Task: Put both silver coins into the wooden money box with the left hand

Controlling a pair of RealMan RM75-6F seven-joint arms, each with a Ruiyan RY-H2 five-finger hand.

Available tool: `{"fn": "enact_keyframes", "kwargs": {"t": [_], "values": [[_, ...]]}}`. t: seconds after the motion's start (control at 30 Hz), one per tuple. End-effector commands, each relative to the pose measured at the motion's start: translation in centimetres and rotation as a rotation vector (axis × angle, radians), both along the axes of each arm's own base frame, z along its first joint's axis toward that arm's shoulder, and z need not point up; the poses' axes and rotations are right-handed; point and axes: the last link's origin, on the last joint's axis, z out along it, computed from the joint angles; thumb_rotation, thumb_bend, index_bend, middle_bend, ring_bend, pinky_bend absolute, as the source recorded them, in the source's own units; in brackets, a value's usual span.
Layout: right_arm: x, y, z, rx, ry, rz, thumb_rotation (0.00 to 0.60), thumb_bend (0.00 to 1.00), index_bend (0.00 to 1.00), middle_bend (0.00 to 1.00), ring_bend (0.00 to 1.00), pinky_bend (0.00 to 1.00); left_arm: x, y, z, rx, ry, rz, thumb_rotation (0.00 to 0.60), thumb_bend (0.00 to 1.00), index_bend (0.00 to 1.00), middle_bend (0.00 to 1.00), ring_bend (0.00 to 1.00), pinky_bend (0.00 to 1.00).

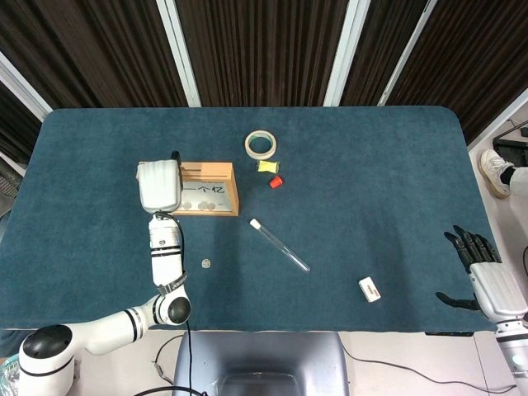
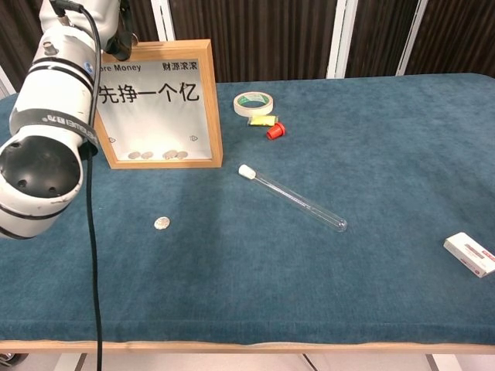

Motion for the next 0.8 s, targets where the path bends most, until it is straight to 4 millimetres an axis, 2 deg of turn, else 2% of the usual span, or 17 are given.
{"fn": "enact_keyframes", "kwargs": {"t": [0.03, 0.2, 0.3, 0.37, 0.57, 0.67, 0.8], "values": [[0.0, 0.0, 0.1, -0.005, -0.003, -0.001, 0.600, 0.14, 0.00, 0.00, 0.00, 0.00, 0.0, -0.1, -0.1, -0.005, -0.002, -0.004, 0.600, 0.46, 0.55, 1.00, 1.00, 1.00], [0.0, 0.0, 0.1, -0.006, -0.004, -0.001, 0.600, 0.14, 0.00, 0.00, 0.00, 0.00, 0.0, -0.1, -0.3, -0.009, -0.002, -0.003, 0.600, 0.45, 0.51, 1.00, 1.00, 1.00], [0.0, 0.0, 0.1, -0.002, -0.003, 0.000, 0.600, 0.14, 0.00, 0.00, 0.00, 0.00, 0.0, 0.0, -0.4, -0.010, 0.002, -0.003, 0.600, 0.45, 0.41, 1.00, 1.00, 1.00], [-0.1, 0.0, 0.2, -0.004, -0.004, -0.002, 0.600, 0.14, 0.00, 0.00, 0.00, 0.00, 0.0, 0.0, -0.4, -0.019, -0.005, -0.002, 0.600, 0.44, 0.37, 1.00, 1.00, 1.00], [0.0, 0.1, 0.2, -0.004, -0.004, 0.002, 0.600, 0.14, 0.00, 0.00, 0.00, 0.00, 0.0, -0.2, -0.2, -0.017, -0.009, -0.020, 0.600, 0.43, 0.36, 1.00, 1.00, 1.00], [0.0, 0.0, 0.2, -0.010, -0.005, 0.001, 0.600, 0.14, 0.00, 0.00, 0.00, 0.00, 0.4, -1.1, 0.2, -0.019, -0.022, -0.070, 0.600, 0.43, 0.36, 1.00, 1.00, 1.00], [0.0, 0.1, 0.1, -0.011, -0.002, 0.001, 0.600, 0.14, 0.00, 0.00, 0.00, 0.00, 0.9, -4.4, 1.2, -0.049, -0.050, -0.185, 0.600, 0.42, 0.34, 1.00, 1.00, 1.00]]}}
